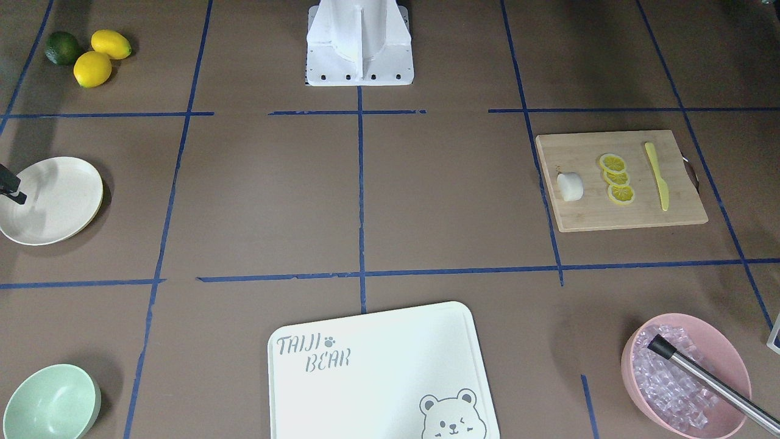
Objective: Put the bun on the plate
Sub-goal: 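Reach the right gripper to the rim of the white plate and grip it, then slide the white plate with the right gripper toward the table center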
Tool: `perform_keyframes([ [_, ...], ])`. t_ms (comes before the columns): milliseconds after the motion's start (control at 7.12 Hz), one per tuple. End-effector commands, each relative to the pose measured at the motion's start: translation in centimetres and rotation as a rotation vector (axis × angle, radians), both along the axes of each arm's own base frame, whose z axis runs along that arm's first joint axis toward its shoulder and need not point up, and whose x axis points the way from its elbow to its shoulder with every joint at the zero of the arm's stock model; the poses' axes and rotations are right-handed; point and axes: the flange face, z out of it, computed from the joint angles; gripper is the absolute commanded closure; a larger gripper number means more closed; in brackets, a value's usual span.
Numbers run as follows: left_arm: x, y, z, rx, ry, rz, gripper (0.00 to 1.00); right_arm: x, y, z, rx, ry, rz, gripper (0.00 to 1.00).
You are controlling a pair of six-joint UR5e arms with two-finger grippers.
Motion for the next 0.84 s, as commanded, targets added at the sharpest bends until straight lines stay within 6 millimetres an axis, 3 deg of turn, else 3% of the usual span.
perform_keyframes([
  [0,0.0,0.0,0.0,-0.001,0.000,-0.001,0.00,-0.1,0.2,0.4,-0.007,0.006,-0.001,0.77],
  [140,0.0,0.0,0.0,-0.001,0.000,-0.001,0.00,-0.2,-0.1,0.0,0.001,0.003,-0.002,1.00],
  [421,0.0,0.0,0.0,-0.002,0.001,-0.001,0.00,-1.3,-2.1,-2.6,0.043,-0.033,-0.008,1.00],
  [702,0.1,0.0,0.0,-0.002,0.008,-0.001,0.00,-4.8,-8.0,-10.7,0.161,-0.149,-0.050,1.00],
])
